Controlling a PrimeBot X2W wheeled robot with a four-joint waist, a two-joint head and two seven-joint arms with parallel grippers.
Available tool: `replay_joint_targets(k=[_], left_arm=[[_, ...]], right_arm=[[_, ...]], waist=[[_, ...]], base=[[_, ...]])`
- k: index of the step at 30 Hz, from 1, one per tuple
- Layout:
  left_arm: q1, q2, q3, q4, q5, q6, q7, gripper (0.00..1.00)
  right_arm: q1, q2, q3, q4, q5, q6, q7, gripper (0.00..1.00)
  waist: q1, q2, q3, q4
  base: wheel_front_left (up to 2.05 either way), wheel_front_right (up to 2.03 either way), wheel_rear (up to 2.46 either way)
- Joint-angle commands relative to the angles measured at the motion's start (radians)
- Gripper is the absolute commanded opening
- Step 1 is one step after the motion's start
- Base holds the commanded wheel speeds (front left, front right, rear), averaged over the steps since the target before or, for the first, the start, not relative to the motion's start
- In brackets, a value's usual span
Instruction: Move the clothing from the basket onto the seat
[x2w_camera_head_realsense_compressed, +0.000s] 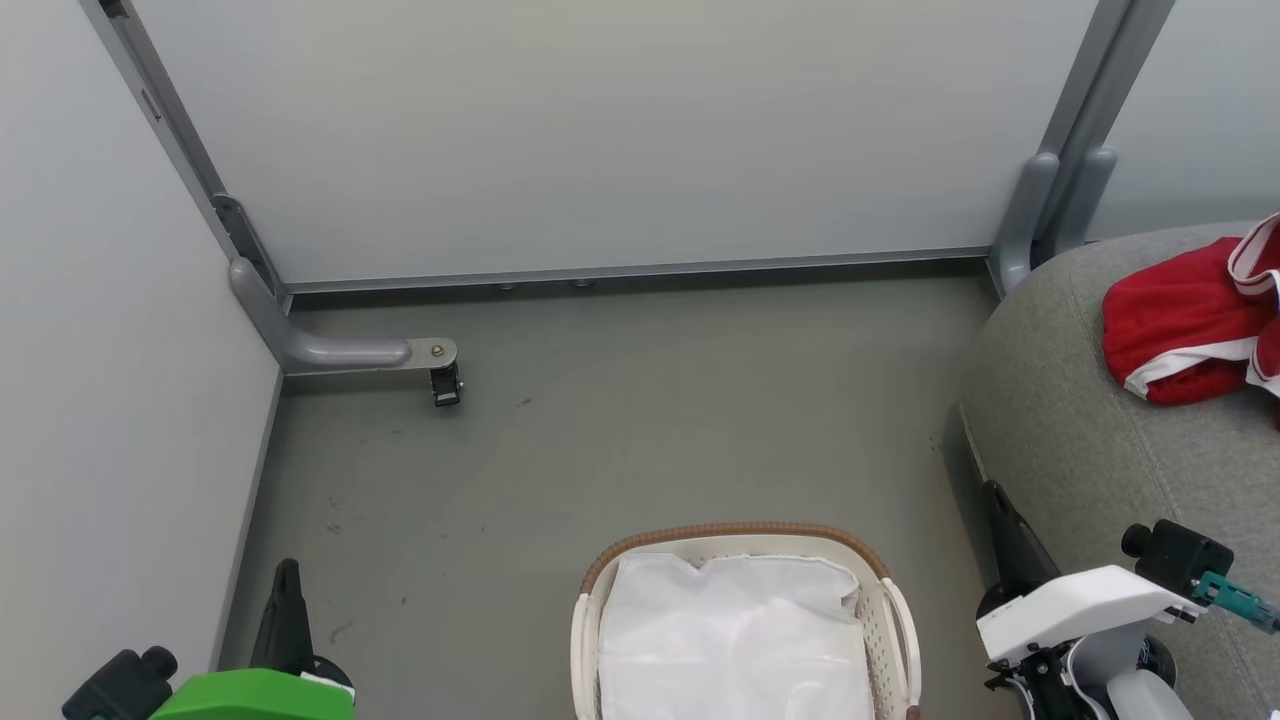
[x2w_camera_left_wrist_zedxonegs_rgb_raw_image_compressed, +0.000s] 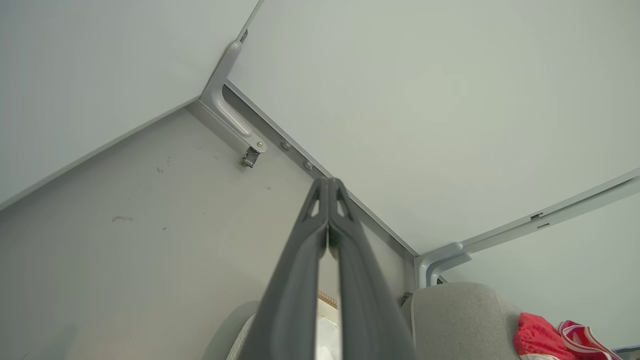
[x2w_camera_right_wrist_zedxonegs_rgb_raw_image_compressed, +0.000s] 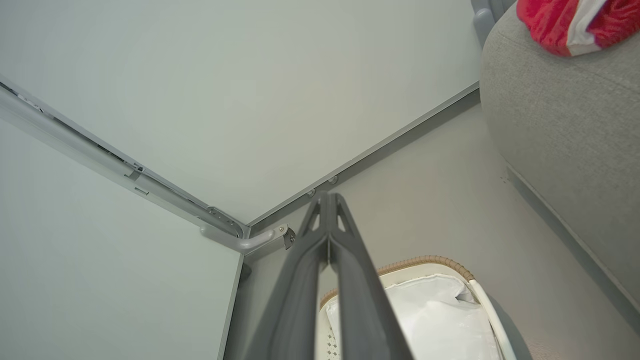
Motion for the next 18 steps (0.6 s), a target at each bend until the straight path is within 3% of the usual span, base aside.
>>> replay_joint_targets(k=[1,18], left_arm=[[-0.031,0.005,0.007,-0.014,-0.03,-0.003,0.008,0.0],[-0.061,0.006,0.024,-0.019,-0.216,-0.005,0.063,0.0]], right_arm=[[-0.013,-0.005,-0.008,-0.019,0.036,0.0,0.009,0.0],[-0.012,-0.006,-0.04,-0.039,0.25,-0.001,0.064,0.0]], waist=[[0.0001,0.0033,0.0,0.0],[0.0001,0.0048,0.001,0.0]], base=[[0.0,0.0,0.0],[0.0,0.0,0.0]])
